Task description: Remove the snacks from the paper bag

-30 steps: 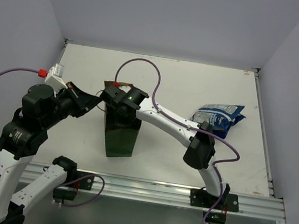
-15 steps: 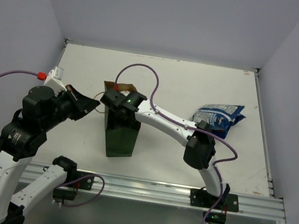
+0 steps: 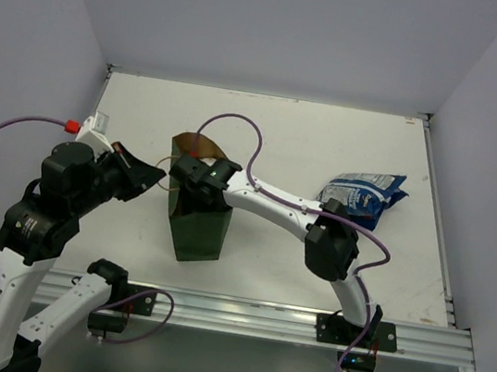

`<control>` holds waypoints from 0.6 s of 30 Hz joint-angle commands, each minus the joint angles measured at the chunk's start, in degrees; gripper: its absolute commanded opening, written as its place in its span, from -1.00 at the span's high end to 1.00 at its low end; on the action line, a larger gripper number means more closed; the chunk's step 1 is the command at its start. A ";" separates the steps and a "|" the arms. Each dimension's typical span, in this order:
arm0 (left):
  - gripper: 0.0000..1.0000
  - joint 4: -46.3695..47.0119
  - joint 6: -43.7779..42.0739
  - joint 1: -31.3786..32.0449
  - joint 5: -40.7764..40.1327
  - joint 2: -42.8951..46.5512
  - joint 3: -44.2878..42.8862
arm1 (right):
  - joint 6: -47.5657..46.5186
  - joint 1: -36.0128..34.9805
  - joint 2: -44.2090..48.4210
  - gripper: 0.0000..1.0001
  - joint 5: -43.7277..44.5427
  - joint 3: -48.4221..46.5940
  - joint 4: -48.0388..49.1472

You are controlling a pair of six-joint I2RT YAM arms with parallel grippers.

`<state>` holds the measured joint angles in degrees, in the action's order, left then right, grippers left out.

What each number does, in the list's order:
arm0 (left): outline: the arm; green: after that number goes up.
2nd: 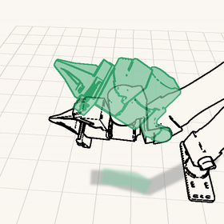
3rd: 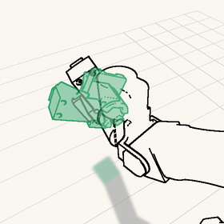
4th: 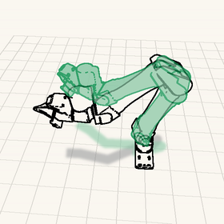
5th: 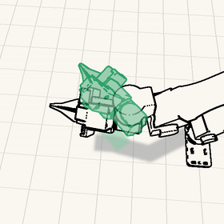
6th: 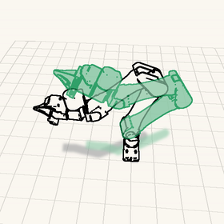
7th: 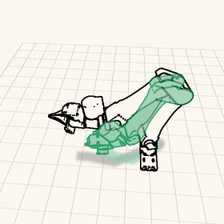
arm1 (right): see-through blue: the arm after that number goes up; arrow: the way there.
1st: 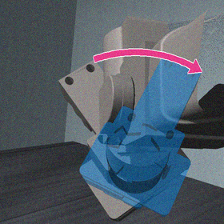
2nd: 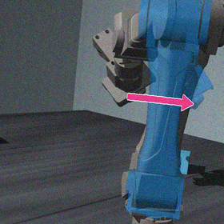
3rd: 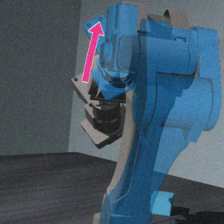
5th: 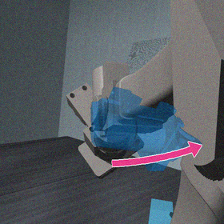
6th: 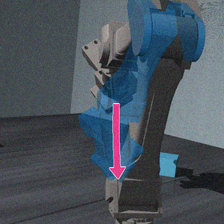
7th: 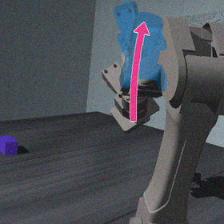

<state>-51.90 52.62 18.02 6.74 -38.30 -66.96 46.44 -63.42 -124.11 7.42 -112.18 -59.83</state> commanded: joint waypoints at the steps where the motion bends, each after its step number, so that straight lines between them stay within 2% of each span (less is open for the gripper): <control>1: 1.00 -0.48 -2.08 -0.27 -0.85 -0.98 -0.45 | -0.47 1.19 1.77 -0.36 -0.13 0.65 -0.11; 6: 1.00 -0.22 -2.52 -0.35 -0.68 -1.68 -0.10 | -0.64 1.98 1.42 -0.28 -0.12 1.26 -0.11; 9: 1.00 0.22 -2.52 -0.27 -0.41 -1.77 0.07 | -0.99 2.24 1.68 -0.10 0.66 2.49 -0.02; 13: 1.00 0.66 -2.87 -0.27 -0.50 -2.21 -0.01 | -2.22 2.25 2.30 0.47 2.68 3.11 -0.20; 14: 1.00 0.83 -2.87 -0.35 -0.42 -2.30 0.07 | -2.40 2.16 2.39 0.66 3.03 3.20 -0.20; 18: 1.00 1.36 -2.79 -0.27 -0.24 -2.48 0.25 | -3.28 2.25 2.91 1.00 4.53 1.97 -1.25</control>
<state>-51.90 51.24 18.02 6.61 -40.42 -66.94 44.05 -62.13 -123.70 7.53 -110.15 -57.45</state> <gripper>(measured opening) 0.048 0.060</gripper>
